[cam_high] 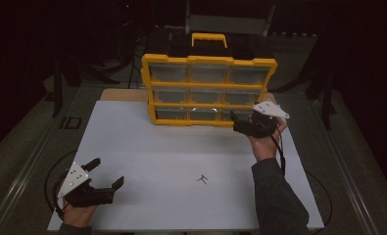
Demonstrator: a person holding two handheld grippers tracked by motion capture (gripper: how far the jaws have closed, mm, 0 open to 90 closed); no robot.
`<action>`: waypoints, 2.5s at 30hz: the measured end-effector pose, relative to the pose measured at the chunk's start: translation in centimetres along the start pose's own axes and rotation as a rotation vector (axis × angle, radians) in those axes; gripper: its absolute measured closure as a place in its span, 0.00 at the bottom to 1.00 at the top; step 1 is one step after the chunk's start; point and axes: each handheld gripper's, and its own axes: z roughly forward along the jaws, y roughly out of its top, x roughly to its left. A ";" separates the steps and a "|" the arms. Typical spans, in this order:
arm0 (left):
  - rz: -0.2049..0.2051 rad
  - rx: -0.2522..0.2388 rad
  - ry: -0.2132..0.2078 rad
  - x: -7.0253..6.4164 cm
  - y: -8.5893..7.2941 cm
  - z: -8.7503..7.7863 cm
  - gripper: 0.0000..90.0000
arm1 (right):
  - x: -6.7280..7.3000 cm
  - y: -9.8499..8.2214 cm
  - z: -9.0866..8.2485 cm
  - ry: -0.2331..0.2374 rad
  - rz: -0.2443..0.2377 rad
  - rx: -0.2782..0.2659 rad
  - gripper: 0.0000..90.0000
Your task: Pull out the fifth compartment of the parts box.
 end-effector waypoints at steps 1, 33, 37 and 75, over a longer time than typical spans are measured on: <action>0.000 0.000 0.000 0.0 0.0 0.0 0.00 | 0.0 0.2 0.1 -0.009 -0.005 -0.001 0.10; -0.005 0.003 -0.005 0.0 0.0 0.0 0.00 | -0.4 0.9 3.4 -0.173 -0.396 0.180 0.09; -0.006 0.004 -0.005 0.1 0.0 0.0 0.00 | -0.4 1.1 3.5 -0.197 -0.459 0.189 0.09; -0.004 0.028 -0.016 0.0 0.0 0.2 0.00 | 2.3 2.2 4.9 -0.378 -0.968 0.233 0.09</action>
